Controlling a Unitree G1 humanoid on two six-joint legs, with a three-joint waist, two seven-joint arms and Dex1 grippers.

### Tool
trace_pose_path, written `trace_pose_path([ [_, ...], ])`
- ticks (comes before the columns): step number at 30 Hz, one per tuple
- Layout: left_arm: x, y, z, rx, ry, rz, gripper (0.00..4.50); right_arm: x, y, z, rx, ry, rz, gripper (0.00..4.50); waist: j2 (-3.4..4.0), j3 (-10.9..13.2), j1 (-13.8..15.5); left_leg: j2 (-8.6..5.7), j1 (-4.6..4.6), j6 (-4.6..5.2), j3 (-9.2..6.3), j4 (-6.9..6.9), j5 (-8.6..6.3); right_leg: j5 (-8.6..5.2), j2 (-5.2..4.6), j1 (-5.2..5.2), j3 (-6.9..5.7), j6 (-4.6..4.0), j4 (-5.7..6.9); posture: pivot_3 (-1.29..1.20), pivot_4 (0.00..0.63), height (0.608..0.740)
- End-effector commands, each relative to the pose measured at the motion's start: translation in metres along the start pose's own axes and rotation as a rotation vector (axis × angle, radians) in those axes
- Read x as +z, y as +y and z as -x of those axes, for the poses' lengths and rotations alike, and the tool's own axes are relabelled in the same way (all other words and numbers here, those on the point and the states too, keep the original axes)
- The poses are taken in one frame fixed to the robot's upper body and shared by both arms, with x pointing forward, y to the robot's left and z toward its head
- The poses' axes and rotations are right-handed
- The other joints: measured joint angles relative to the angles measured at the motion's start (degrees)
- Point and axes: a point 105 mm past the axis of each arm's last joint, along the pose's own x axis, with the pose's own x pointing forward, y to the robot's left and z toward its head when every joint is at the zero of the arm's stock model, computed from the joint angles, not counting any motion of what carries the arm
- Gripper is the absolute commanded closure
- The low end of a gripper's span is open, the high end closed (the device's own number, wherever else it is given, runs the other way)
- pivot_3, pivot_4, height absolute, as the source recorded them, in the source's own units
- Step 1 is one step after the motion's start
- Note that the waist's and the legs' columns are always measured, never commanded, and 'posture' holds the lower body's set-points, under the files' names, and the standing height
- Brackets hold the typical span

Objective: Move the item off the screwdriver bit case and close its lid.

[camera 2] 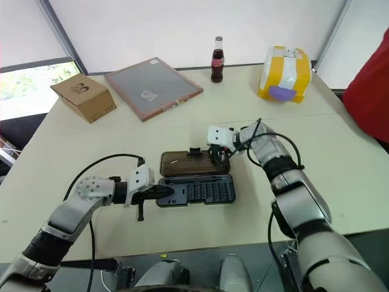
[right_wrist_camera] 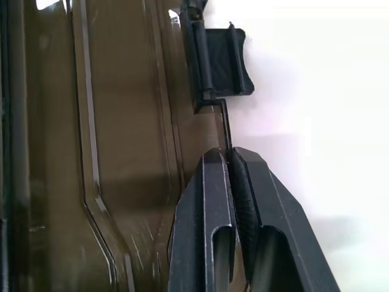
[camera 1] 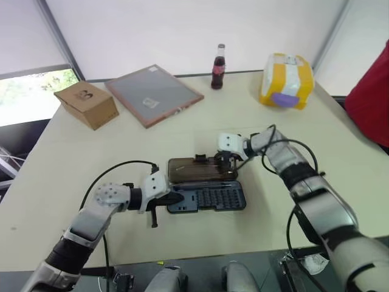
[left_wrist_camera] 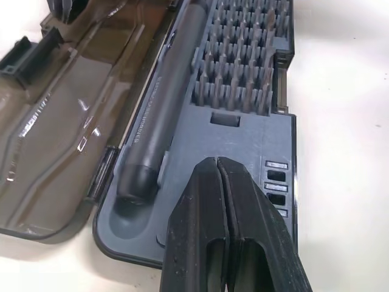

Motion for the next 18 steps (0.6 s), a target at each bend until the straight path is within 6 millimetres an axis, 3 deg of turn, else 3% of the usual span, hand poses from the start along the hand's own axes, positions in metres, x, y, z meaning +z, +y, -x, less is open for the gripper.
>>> trace_pose_path([
  [1,-0.026,0.0,0.001,-0.008,0.068,0.085,4.5,0.045,-0.006,0.035,-0.183,-0.128,0.094,4.44,0.12,0.1,0.2,0.0,-0.04,0.0,0.01,-0.01,0.0,0.0,0.0,-0.07,-0.01,0.0,0.02,0.0,0.15,0.74],
  [5,-0.023,0.014,-0.001,0.027,0.046,0.082,4.5,0.068,0.022,0.054,-0.271,-0.152,0.161,4.44,0.13,0.3,0.6,0.1,-0.17,-0.01,0.05,-0.08,0.0,0.0,0.06,-0.21,-0.02,0.0,-0.03,0.0,0.15,0.74],
  [10,-0.015,0.008,-0.001,-0.021,-0.011,0.154,4.5,0.066,0.043,0.058,-0.288,-0.118,0.225,4.44,0.04,0.4,0.6,0.15,-0.17,0.0,0.16,-0.08,0.0,0.0,0.08,-0.21,0.01,0.0,-0.07,0.0,0.15,0.74],
  [15,0.038,0.004,0.014,-0.124,-0.295,0.512,4.5,0.064,0.035,0.056,-0.359,-0.107,0.333,4.44,-0.2,1.5,0.5,0.17,-0.19,0.0,0.17,-0.08,0.0,0.0,0.09,-0.25,0.01,0.0,-0.04,0.0,0.15,0.74],
  [18,0.055,-0.003,0.033,-0.225,-0.348,0.65,4.5,0.063,0.033,0.057,-0.373,-0.109,0.358,4.44,-0.48,1.7,0.0,0.2,-0.97,-0.08,0.15,0.11,0.06,0.01,0.11,-1.07,0.0,0.01,0.18,0.0,0.15,0.74],
])
